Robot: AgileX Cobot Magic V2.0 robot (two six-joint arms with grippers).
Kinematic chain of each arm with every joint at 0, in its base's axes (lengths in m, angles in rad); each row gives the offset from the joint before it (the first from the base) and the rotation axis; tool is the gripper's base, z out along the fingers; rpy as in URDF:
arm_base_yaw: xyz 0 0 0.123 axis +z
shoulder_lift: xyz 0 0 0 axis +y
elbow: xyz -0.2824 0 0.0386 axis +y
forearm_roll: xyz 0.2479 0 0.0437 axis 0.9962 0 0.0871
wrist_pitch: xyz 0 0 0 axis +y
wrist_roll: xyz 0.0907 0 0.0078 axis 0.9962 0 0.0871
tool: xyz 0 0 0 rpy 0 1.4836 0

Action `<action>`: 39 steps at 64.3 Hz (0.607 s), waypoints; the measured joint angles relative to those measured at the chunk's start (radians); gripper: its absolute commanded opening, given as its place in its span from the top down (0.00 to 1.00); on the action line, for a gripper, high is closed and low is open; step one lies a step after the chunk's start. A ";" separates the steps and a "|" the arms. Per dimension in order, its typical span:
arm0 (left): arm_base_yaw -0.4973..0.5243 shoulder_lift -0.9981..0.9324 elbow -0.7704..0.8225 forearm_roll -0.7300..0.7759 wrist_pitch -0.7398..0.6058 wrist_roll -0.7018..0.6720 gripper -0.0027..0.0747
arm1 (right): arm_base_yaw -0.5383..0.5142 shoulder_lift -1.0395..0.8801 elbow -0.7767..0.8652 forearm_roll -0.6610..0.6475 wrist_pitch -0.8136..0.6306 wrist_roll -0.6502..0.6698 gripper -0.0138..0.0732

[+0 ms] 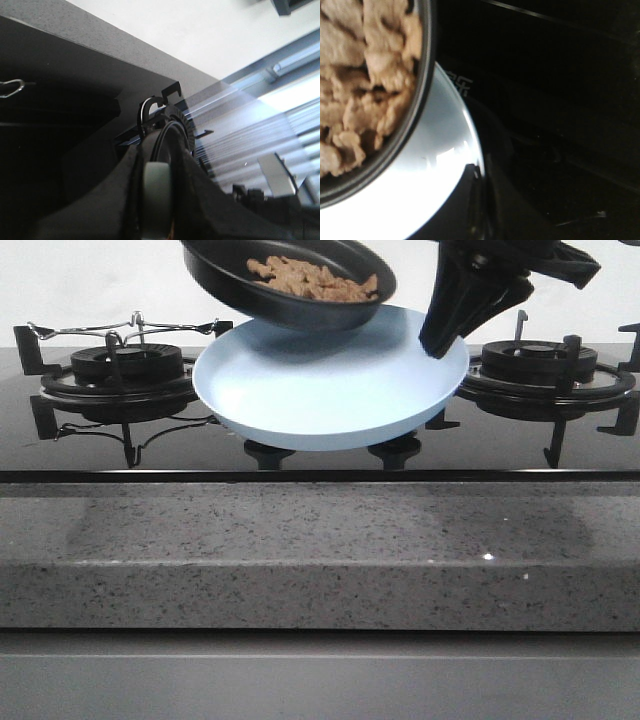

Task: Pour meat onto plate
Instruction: 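Lift the black pan with the left gripper and tilt it over the plate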

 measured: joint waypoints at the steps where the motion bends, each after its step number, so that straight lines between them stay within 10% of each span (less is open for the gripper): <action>1: -0.005 -0.004 0.000 0.003 0.000 0.010 0.99 | 0.000 0.000 0.000 0.000 0.000 0.000 0.91; 39: -0.293 -0.279 0.000 0.493 -0.343 0.153 0.99 | 0.000 0.000 0.000 0.000 0.000 0.000 0.91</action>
